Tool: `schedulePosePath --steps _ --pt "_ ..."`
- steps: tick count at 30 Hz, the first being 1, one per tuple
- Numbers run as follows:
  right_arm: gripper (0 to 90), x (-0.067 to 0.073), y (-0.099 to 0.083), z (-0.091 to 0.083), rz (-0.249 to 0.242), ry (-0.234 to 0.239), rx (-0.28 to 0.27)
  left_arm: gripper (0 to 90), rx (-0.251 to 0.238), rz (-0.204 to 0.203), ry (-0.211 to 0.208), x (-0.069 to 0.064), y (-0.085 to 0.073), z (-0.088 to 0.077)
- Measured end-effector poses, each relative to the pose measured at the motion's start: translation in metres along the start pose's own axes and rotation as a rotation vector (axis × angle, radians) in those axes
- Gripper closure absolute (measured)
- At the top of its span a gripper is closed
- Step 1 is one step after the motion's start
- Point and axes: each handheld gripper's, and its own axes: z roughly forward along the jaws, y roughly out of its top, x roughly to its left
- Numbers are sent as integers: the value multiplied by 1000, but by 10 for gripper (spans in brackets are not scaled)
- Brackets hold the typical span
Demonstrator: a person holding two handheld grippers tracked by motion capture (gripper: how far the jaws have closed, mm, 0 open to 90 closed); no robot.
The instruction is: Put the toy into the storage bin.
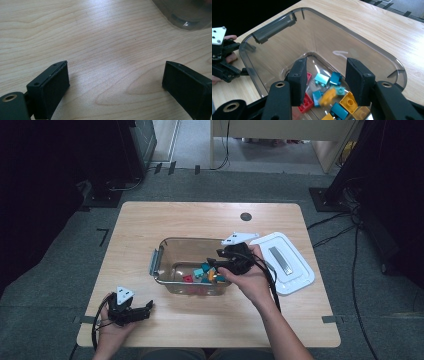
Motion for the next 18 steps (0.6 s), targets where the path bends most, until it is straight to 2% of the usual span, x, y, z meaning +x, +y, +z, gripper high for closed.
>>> schedulePosePath --steps 8,18 --pt "518 -3 -4 -13 1 -11 -24 70 0 0 0 0 0 0" --pt "466 -24 -18 -34 38 -68 -47 70 0 1 -1 0 0 0"
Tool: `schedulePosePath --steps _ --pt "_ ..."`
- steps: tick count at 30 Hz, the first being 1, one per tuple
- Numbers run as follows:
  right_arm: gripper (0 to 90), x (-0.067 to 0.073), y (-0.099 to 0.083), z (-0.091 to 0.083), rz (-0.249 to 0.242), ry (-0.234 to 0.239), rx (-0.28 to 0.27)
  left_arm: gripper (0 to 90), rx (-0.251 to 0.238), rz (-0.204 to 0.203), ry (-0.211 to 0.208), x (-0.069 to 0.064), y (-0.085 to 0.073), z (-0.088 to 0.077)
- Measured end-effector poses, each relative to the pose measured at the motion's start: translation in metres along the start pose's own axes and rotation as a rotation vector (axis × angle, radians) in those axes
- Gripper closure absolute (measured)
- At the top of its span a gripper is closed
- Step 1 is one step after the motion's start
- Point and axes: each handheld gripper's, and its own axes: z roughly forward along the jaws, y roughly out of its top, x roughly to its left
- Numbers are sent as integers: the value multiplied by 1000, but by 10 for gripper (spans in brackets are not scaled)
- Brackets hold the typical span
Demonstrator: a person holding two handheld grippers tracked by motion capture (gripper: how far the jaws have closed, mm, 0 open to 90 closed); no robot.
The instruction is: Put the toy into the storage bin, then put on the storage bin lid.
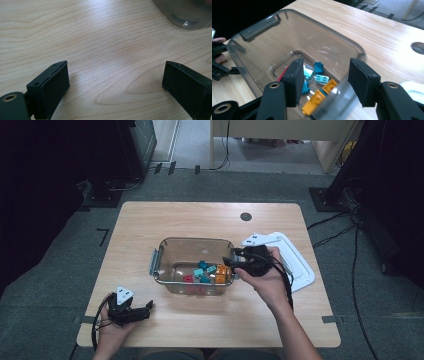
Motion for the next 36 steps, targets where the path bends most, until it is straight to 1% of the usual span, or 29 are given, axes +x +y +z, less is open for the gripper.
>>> schedulePosePath --steps 6,11,13,15,16,17,18,21,26,28,30,36 --pt "417 -14 -8 -12 18 -31 -2 70 0 0 0 0 0 0" --pt "300 -23 -17 -20 16 -46 13 70 0 1 0 0 0 0" --pt "268 -26 -20 -22 28 -51 16 70 0 0 0 0 0 0" --pt "213 -32 -25 -25 32 -32 -1 70 0 0 0 0 0 0" --pt "203 -34 -26 -27 32 -25 -7 70 0 0 0 0 0 0" --pt "190 -36 -29 -28 27 -20 -11 70 0 0 0 0 0 0" --pt "158 -38 -31 -30 21 -27 -15 70 0 0 0 0 0 0" --pt "160 -43 -38 -34 23 -55 -21 70 0 0 1 0 0 0" --pt "179 -54 -53 -40 50 -91 -39 70 1 0 0 0 0 0" --pt "182 -58 -60 -43 69 -104 -44 70 0 -1 0 0 0 0" --pt "184 -63 -67 -44 90 -120 -34 70 0 -1 0 0 0 0" --pt "185 -75 -79 -47 122 -146 -24 70 2 1 0 0 0 -1"
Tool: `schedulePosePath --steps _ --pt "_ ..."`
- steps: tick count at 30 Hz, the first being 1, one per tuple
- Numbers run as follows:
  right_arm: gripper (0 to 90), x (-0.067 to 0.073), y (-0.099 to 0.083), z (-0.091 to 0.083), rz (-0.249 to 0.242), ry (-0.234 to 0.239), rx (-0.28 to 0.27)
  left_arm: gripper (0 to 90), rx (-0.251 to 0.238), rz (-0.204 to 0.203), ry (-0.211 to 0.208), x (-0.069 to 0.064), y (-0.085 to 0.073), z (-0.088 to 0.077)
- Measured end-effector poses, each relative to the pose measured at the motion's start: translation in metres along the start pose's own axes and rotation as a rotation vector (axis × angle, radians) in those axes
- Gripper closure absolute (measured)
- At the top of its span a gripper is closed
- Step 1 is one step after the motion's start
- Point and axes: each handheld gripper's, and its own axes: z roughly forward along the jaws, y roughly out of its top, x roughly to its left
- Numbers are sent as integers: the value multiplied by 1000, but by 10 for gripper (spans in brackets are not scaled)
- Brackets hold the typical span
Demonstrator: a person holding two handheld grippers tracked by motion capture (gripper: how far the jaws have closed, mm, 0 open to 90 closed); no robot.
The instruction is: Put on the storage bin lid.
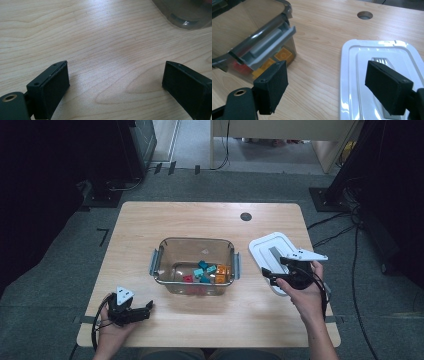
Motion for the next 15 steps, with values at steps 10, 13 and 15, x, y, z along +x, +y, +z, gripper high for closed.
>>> schedulePosePath --steps 10,13,15 --pt "206 -18 -7 2 29 -28 15 70 0 0 0 0 0 0" --pt "247 -24 -9 5 33 -28 12 70 0 0 0 0 0 0" --pt "282 -29 -10 8 29 -28 10 70 0 0 -1 0 0 0"
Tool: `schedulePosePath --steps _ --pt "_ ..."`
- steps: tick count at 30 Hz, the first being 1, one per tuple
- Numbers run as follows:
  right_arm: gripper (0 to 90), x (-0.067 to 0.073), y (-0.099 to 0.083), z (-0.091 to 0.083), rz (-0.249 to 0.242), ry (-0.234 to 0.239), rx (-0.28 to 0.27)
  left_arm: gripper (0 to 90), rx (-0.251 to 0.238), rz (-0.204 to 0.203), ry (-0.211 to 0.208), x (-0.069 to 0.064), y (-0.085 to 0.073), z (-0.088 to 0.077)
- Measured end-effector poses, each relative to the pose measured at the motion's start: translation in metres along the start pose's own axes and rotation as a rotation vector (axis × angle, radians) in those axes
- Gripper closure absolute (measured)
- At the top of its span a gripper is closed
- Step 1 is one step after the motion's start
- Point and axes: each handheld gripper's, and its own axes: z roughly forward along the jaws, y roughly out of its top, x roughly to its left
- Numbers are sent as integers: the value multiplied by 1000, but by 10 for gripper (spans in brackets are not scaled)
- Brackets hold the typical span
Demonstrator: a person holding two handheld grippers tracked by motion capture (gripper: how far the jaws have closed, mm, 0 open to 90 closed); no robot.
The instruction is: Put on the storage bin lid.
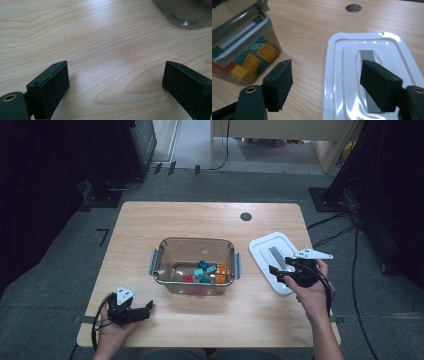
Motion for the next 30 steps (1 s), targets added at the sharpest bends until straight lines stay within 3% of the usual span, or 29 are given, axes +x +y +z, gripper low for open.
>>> schedulePosePath --steps 8,12,15,23,30 --pt "455 -21 -3 19 -4 -86 0 70 0 0 0 0 0 0" --pt "522 -33 -4 29 23 -104 -5 70 0 0 0 0 0 0" --pt "527 -42 -6 38 48 -114 8 70 1 0 0 0 0 0" --pt "562 -60 -17 66 6 -177 93 70 -1 2 1 0 0 0" --pt "612 -64 -22 81 -3 -197 106 68 -2 -3 3 0 1 1"
